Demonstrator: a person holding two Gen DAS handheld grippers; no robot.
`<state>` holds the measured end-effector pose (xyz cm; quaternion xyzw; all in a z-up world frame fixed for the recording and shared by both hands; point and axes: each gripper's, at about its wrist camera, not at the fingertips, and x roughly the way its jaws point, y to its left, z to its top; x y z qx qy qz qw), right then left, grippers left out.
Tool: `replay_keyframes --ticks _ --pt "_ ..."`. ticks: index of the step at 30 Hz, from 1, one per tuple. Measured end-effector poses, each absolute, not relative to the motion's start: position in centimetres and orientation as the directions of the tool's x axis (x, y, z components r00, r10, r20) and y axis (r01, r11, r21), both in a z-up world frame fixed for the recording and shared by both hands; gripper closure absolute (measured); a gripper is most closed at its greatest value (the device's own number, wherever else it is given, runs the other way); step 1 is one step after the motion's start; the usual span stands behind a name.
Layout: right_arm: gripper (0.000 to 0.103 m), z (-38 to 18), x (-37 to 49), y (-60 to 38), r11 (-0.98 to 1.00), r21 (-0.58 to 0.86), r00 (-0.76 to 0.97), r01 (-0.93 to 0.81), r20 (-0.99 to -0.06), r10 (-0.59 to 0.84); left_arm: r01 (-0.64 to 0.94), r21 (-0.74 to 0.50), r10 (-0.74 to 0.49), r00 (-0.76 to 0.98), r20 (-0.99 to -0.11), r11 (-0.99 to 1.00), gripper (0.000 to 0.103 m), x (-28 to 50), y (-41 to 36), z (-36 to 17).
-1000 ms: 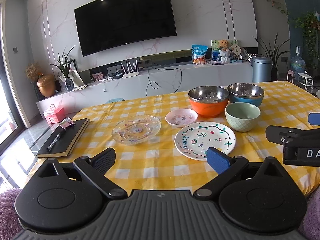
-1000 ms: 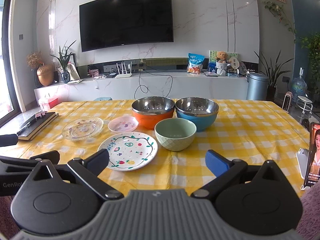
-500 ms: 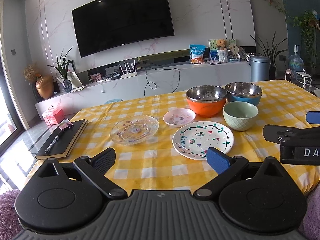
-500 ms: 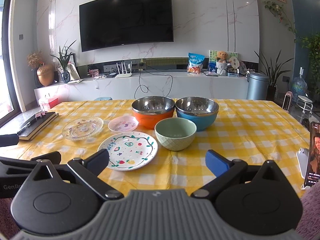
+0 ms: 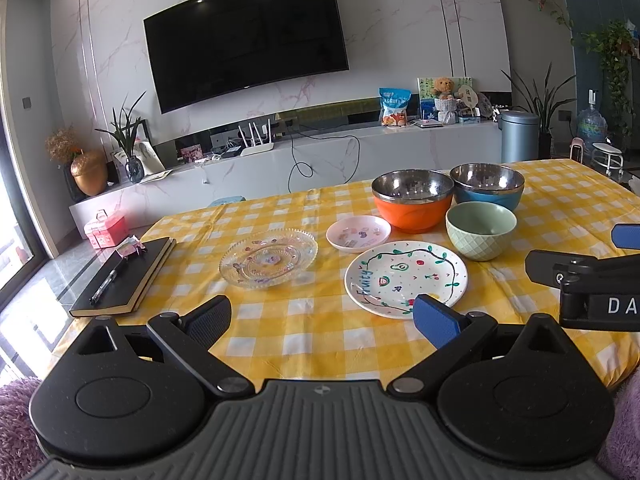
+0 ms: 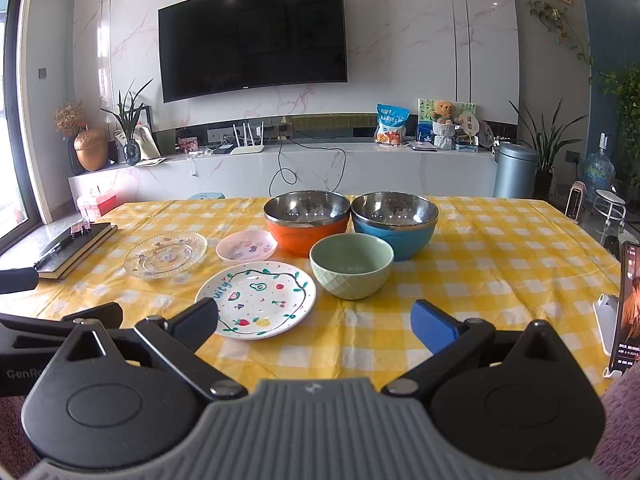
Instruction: Organize plates and bowls
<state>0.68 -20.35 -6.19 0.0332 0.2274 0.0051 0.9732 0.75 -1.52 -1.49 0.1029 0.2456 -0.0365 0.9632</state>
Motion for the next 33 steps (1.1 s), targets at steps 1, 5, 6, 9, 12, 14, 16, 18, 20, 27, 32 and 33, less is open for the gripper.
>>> replay_keyframes --ticks 1,5,6,9,12,14,16,18,20,27,32,33 --pt "0.002 -6.2 0.7 -20.4 0.998 0.067 0.896 0.005 -0.442 0.025 0.121 0.18 -0.02 0.877 -0.481 0.976 0.0 0.8 -1.4 -1.5" --pt "0.002 -6.3 0.7 -20.4 0.998 0.07 0.897 0.009 -0.441 0.023 0.131 0.15 -0.041 0.87 -0.492 0.98 0.0 0.9 -1.2 -1.6" --pt "0.002 -6.4 0.8 -20.5 0.997 0.074 0.898 0.013 -0.44 0.021 0.134 0.132 -0.052 0.868 -0.494 0.982 0.0 1.0 -1.0 -1.6" --pt "0.003 -6.7 0.8 -20.8 0.996 0.084 0.905 0.031 -0.425 0.008 0.134 0.078 -0.076 0.859 -0.506 0.988 0.0 1.3 -0.6 -1.6" --pt "0.002 -7.0 0.7 -21.2 0.994 0.098 0.916 0.055 -0.402 -0.011 0.139 0.041 -0.097 0.843 -0.529 0.989 0.0 1.7 -0.2 -1.5" --pt "0.003 -7.1 1.0 -21.5 0.992 0.113 0.913 0.058 -0.407 -0.007 0.148 0.019 -0.114 0.83 -0.546 0.989 0.004 2.2 -0.1 -1.6" --pt "0.003 -7.2 1.6 -21.6 0.991 0.12 0.9 0.056 -0.435 0.002 0.165 -0.002 -0.137 0.811 -0.569 0.986 0.016 2.8 -0.1 -1.6" --pt "0.003 -7.4 2.1 -21.7 0.99 0.136 0.888 0.045 -0.459 0.023 0.177 0.0 -0.143 0.799 -0.583 0.984 0.023 3.5 -0.4 -1.5" --pt "0.005 -7.5 2.8 -21.6 0.989 0.14 0.875 0.046 -0.483 0.028 0.181 0.011 -0.14 0.799 -0.585 0.983 0.029 4.2 -0.6 -1.1" --pt "0.009 -6.7 5.9 -21.1 0.994 0.108 0.85 0.023 -0.526 0.037 0.189 -0.018 -0.16 0.775 -0.612 0.982 0.045 8.6 -0.7 0.5" --pt "0.009 -6.6 8.5 -20.2 0.994 0.107 0.851 -0.022 -0.52 0.075 0.178 -0.021 -0.152 0.763 -0.628 0.984 0.051 11.8 -0.9 0.2" --pt "0.009 -6.9 8.9 -19.9 0.994 0.106 0.851 -0.023 -0.519 0.075 0.175 -0.027 -0.153 0.761 -0.631 0.984 0.054 12.4 -0.8 -0.2"
